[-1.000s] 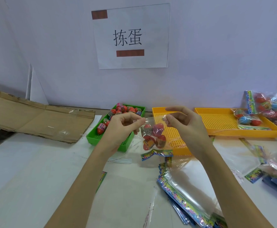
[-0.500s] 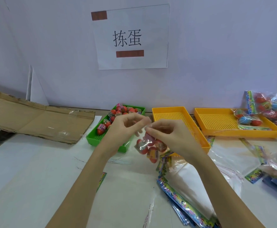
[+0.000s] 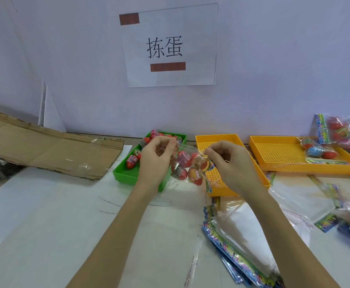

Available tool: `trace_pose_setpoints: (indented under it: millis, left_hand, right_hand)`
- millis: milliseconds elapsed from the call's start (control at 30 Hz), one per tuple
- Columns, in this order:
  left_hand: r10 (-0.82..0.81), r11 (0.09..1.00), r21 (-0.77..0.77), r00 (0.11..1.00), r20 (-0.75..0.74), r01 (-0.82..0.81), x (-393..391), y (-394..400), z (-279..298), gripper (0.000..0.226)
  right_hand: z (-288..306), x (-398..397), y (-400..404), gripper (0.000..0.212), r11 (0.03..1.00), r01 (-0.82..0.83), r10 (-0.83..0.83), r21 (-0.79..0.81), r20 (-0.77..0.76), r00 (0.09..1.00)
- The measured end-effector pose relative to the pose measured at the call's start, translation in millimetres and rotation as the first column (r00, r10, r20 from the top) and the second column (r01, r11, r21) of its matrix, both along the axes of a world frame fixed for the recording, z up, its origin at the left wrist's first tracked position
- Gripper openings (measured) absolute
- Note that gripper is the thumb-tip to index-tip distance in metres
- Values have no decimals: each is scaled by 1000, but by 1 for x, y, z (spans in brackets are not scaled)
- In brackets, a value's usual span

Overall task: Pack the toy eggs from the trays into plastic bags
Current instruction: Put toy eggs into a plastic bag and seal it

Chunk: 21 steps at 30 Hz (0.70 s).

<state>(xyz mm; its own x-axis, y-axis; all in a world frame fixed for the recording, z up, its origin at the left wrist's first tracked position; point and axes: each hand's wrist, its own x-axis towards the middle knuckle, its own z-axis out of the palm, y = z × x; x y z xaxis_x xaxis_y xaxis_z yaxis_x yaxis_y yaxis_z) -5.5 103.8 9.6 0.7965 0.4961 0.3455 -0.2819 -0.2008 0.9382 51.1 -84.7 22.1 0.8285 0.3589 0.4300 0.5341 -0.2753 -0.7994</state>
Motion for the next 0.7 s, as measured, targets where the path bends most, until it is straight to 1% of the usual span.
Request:
trace_pose_setpoints:
  millis: [100,167,233,300,333,400,500,533,567,633,700]
  left_hand:
    - [-122,992,0,988,-97,123,-1,0,-4,28]
    - [-182,981,-89,976,-123,172,-3,0,-3,30]
    - [-200,962,-212,973,-113,173,-4,0,1,29]
    - [-221,940,-288,969,-107,182,-3,1,4,26]
    - [-231,937,-291,967,-105,192,-3,2,4,29]
    - [-239,953,-221,963,-121,209,-4,3,3,35]
    - [-248,968,-79,962,-118,240,-6,0,2,21]
    - [-250,968,-52,962,-106,246,-6,-2,2,22]
    - [-237,972,-37,967,-93,234,-6,-3,3,28]
    - [-164,985,-59,983,-75,160,-5,-1,3,39]
    - [-110,990,-101,991,-72,103,-4,3,2,48]
  right_hand:
    - [0,-2,0,15,999,-13,13,31,4,1000]
    - [1,0,-2,15,996,-46,50,70,-49,998]
    - [2,2,-6,14,991,-100,111,92,-127,986]
    - [4,5,-13,14,986,-139,154,92,-185,971]
    - [5,6,-15,14,985,-150,163,80,-194,967]
    - [7,5,-17,18,983,-182,184,27,-176,967]
    - [7,-1,-8,22,966,-257,250,-28,-158,955]
    - [4,-3,-4,19,961,-275,266,-33,-170,949]
    - [1,-4,0,15,959,-280,270,-35,-178,946]
    - [-5,-5,5,7,969,-246,239,-14,-192,952]
    - [-8,-4,6,7,985,-146,163,92,-222,961]
